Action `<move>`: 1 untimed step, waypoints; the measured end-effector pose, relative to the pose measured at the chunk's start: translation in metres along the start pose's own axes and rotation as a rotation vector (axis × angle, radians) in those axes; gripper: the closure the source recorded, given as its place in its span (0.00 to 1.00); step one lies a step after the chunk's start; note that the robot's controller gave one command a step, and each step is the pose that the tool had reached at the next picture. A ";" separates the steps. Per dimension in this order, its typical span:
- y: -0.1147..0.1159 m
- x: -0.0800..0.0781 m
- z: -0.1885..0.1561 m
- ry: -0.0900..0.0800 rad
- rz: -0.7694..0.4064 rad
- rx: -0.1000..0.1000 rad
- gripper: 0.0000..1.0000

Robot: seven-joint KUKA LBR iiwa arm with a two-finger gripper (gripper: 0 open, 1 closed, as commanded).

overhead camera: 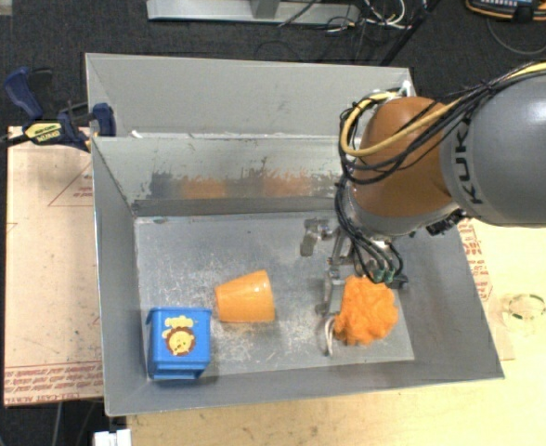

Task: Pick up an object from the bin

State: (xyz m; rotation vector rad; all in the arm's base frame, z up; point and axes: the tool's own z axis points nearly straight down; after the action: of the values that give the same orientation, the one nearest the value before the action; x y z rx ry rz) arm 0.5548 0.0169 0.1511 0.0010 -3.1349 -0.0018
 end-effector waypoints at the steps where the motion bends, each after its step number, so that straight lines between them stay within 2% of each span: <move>1: 0.000 -0.002 -0.005 -0.008 0.000 0.000 0.00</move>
Offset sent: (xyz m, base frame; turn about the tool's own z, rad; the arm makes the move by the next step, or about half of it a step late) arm -0.0672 -0.1201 -0.0811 -0.1226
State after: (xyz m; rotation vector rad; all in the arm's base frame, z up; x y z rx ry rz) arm 0.5564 0.0168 0.1558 0.0004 -3.1424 -0.0019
